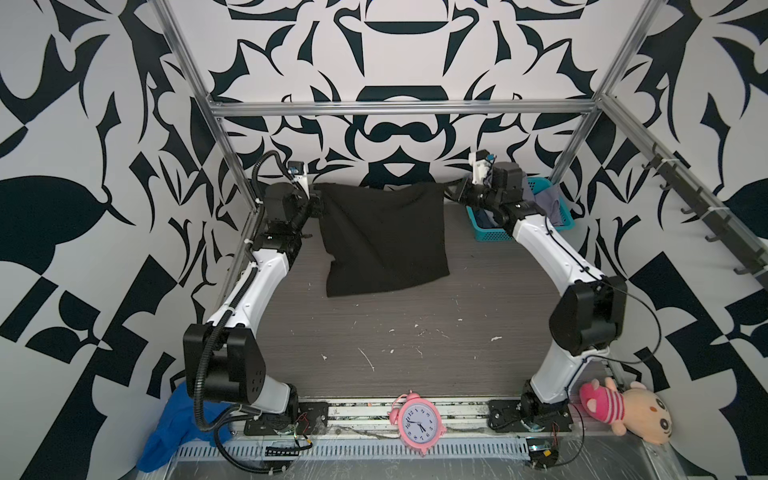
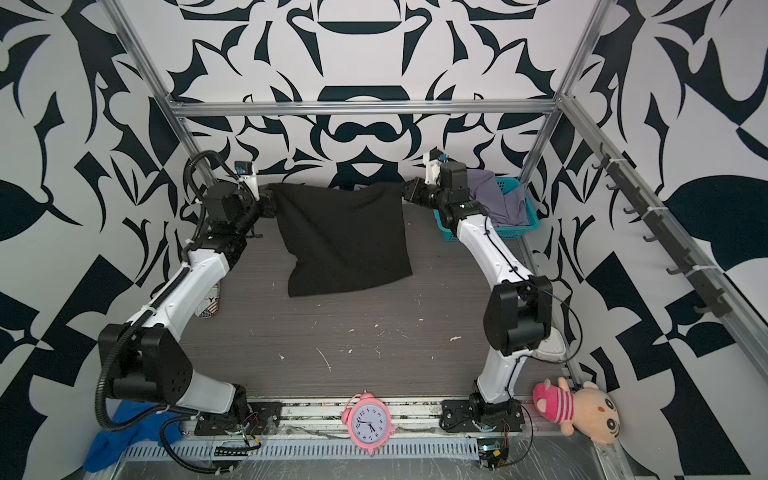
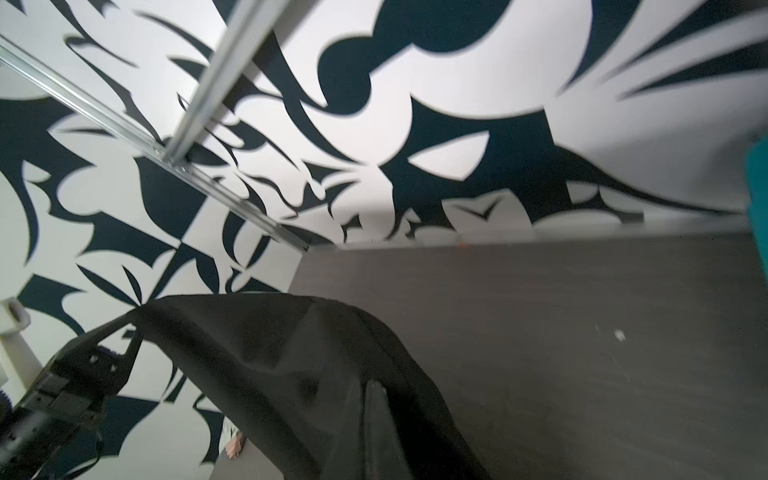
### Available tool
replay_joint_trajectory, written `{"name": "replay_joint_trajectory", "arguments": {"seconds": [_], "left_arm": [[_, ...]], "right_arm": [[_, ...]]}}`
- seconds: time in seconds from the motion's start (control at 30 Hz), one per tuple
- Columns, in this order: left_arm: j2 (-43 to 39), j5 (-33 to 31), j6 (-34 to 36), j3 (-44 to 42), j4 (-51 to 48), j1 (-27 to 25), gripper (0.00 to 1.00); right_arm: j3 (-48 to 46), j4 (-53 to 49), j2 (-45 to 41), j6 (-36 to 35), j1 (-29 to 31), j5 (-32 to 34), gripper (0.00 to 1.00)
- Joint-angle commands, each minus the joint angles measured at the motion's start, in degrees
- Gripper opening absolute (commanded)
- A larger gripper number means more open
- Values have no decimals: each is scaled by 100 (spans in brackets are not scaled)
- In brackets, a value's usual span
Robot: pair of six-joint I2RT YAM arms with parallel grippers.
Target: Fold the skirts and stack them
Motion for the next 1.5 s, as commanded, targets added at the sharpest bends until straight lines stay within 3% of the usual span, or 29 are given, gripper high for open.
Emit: {"name": "replay_joint_trajectory", "arguments": {"seconds": [0.0, 0.13, 0.23, 0.33, 0.43, 0.47, 0.5, 0.6, 0.7, 0.8, 0.93, 1.0, 1.13, 1.47], "left_arm": [[-239, 422, 13, 556, 370, -5, 0], [-714, 546, 78, -31, 542, -6, 0], [-1367, 454, -135, -1204, 751, -14, 0], [-2089, 376, -829, -2801, 1233, -14, 1], [-2872, 373, -1716, -4482, 1887, -30, 16], [-3196, 325, -2001, -4907, 1852, -31, 38], [-3495, 270, -2193, -5142, 1603, -40, 53], [-4534, -42, -2403, -5516, 630, -57, 61], [-4925, -425, -2217, -5510, 335, -53, 66], [-4385, -565, -1856, -5170, 369, -49, 68], [-2715, -120, -1599, -4028, -96, -14, 71], [-1753, 113, -1491, -3255, -633, 3, 73], [-485, 297, -1419, -2516, -954, 127, 81], [1998, 537, -1016, -238, -2195, 292, 79]], "right_arm": [[1103, 132, -40, -26, -13, -204, 0], [591, 549, -263, 71, -13, -319, 0], [-902, 1230, -857, 310, -4, -449, 1], [-2896, 2145, -1690, 727, -4, -762, 18], [-4926, 3079, -2650, 1000, 129, -1015, 39], [-5455, 3140, -2956, 1003, 208, -1132, 43], [-5865, 3113, -3214, 975, 291, -1242, 44], [-6672, 2046, -4014, 674, 486, -1238, 48], [-6870, 1402, -4422, 422, 497, -641, 49], [-6438, 1107, -4106, 226, 456, 78, 49], [-5628, 1065, -3057, 266, 415, 656, 49], [-5134, 1070, -2366, 274, 400, 622, 50], [-4068, 729, -1235, 111, 392, 635, 53], [-2288, 314, 544, 186, 322, 490, 55]]}}
